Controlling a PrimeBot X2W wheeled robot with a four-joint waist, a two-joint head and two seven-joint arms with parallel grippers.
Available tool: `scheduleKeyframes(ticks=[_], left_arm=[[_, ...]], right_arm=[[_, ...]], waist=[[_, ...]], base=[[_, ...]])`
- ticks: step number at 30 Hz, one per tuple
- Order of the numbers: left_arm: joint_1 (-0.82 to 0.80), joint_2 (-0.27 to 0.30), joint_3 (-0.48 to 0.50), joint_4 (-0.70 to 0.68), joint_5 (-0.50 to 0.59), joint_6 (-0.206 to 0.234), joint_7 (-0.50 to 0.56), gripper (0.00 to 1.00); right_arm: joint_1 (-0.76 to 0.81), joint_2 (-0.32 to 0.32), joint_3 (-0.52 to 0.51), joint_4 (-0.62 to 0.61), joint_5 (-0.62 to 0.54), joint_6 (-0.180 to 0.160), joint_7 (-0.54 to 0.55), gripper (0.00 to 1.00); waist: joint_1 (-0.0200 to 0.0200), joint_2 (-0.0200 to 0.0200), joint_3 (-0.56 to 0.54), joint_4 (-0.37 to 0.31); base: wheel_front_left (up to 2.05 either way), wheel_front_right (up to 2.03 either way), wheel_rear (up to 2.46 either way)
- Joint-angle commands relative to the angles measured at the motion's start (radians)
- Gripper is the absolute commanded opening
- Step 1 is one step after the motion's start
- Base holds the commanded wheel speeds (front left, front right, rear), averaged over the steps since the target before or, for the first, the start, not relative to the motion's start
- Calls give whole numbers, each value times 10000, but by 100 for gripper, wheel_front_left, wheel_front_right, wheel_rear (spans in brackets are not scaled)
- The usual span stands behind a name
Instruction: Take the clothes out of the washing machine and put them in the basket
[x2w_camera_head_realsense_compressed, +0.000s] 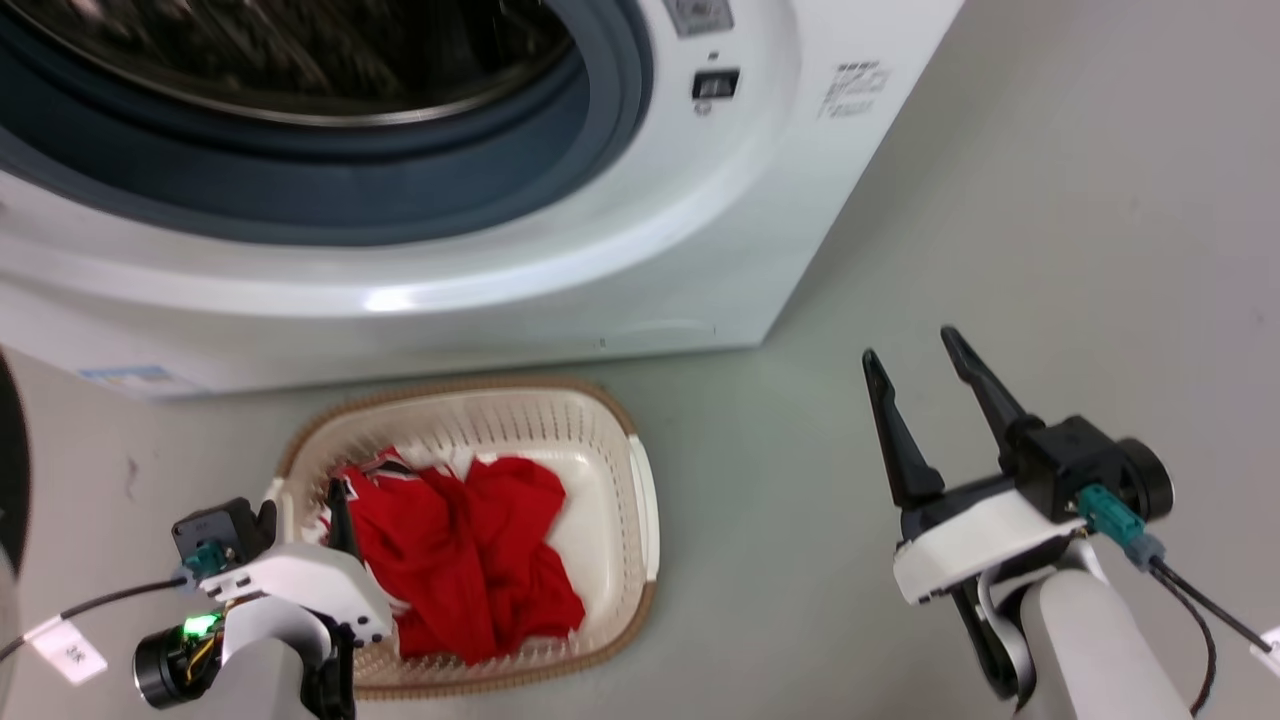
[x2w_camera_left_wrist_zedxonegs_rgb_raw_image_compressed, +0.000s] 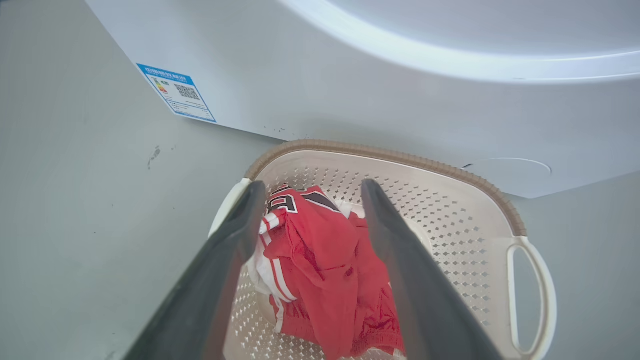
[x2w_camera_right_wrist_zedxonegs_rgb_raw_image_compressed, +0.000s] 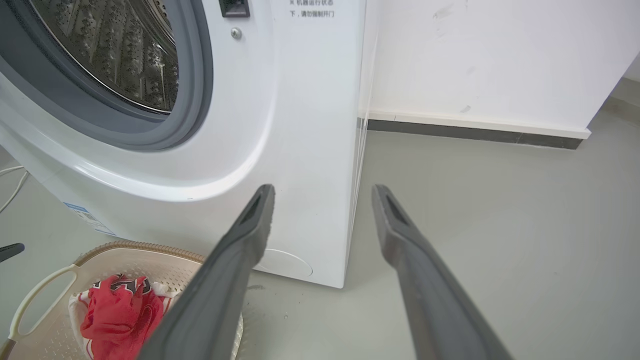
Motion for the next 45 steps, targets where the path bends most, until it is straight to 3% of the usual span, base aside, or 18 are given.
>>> scheduleKeyframes(ticks=[1, 15, 27, 33, 45], left_arm=[[205, -50, 72, -177, 93, -24, -26, 100], [1974, -515, 522, -4162, 1473, -510, -25, 100], [3646, -801, -120, -7459, 2242, -262, -25, 100], [4535, -823, -454, -8123, 2431, -65, -25, 100], [4811, -755, -515, -7959, 2337, -12, -25, 100]], right_arm=[[198, 3, -27, 41, -45, -7, -30, 100], [1478, 1, -776, -398, -643, -7, 308, 100], [2290, 3, -980, -1250, -810, -7, 717, 100], [2728, 3, -1079, -1691, -453, -7, 857, 100], [3011, 3, -962, -1913, -288, -7, 1074, 100]], waist=[[0, 0, -817, 69], [0, 0, -2957, 223], [0, 0, -3901, 294], [0, 0, -4158, 346], [0, 0, -4278, 306]], base=[[0, 0, 0], [0, 0, 0], [0, 0, 0], [0, 0, 0], [0, 0, 0]])
